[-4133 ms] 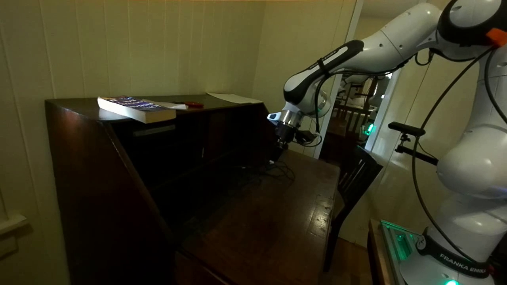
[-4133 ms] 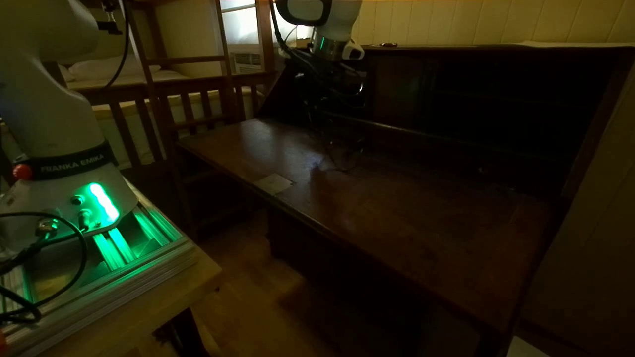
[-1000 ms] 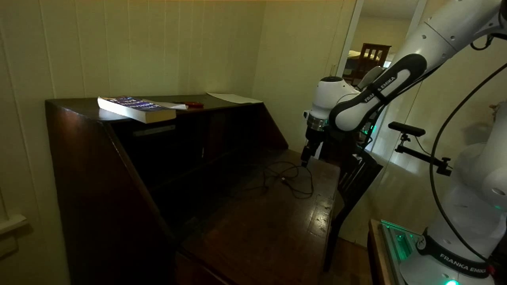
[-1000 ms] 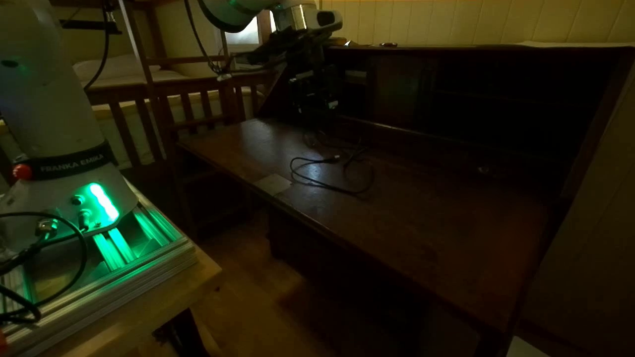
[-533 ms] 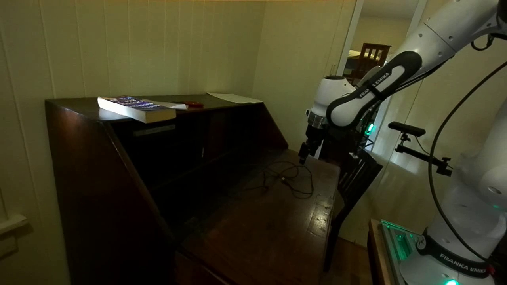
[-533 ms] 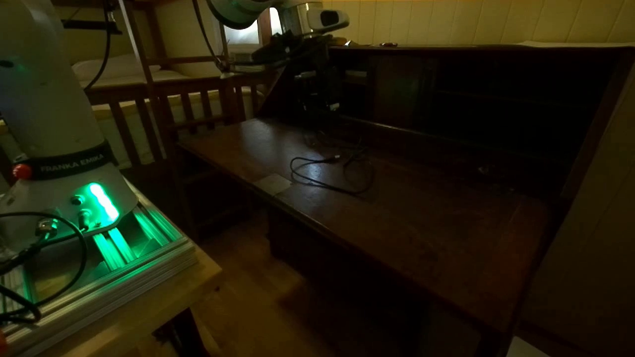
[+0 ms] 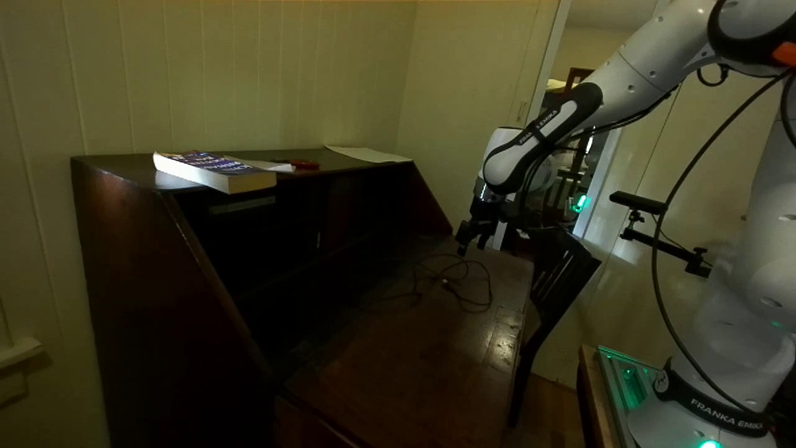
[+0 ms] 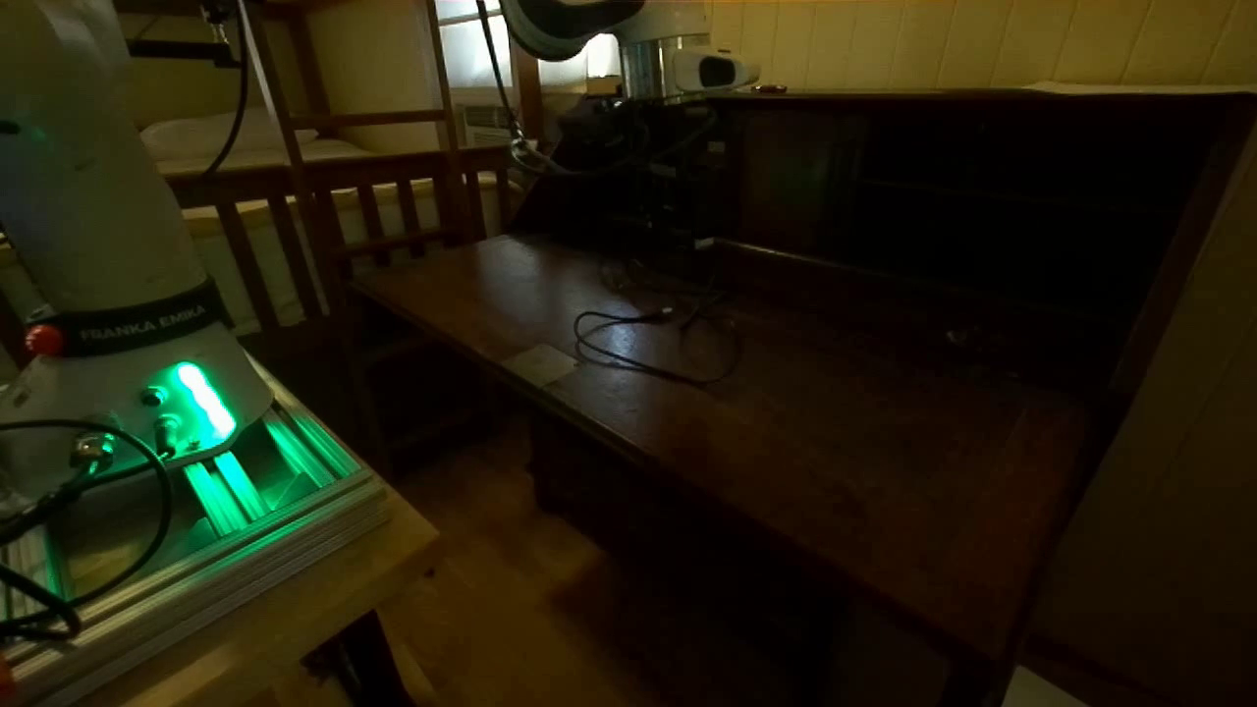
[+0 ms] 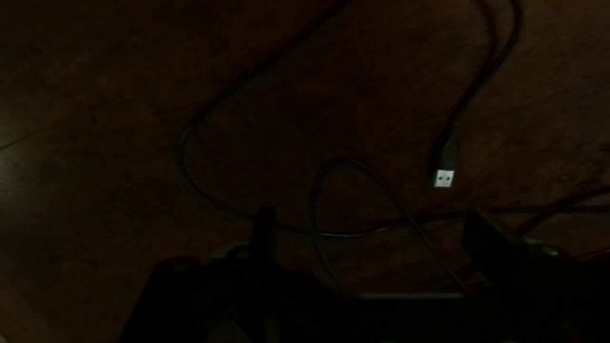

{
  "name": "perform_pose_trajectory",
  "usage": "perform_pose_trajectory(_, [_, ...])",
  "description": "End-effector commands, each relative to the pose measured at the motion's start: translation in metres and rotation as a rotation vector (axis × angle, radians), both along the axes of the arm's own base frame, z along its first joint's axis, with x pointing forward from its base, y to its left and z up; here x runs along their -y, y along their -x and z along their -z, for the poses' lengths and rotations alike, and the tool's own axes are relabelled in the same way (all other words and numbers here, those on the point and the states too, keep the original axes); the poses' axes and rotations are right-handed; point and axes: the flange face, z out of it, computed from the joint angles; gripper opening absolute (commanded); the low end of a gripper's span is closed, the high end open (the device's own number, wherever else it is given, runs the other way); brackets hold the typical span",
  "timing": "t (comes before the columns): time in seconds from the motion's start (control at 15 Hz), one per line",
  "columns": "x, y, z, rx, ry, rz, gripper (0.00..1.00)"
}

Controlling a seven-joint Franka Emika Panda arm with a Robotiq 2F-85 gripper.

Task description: Move the black cable to the right.

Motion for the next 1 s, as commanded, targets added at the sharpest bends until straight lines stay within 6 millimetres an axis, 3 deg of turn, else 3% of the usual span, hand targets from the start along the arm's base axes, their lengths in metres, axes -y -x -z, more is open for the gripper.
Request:
perform_pose_trajectory(0.0, [0.037,-0.019,0.012,-0.029,-0.009,-0.009,1.00])
perform_pose_trajectory(0.47, [0.040,-0.058,0.053,-0.024,-0.029,-0.157,1.00])
perform_pose_trajectory(0.53, [0.039,-0.063,0.058,-0.024,-0.037,-0.166,0.75])
perform_pose_trajectory(0.6, [0.039,-0.067,0.061,-0.025,-0.045,-0.176,0.74])
perform_pose_trajectory(0.93, [0.045,-0.074,0.061,-0.029,-0.040,-0.186,0.38])
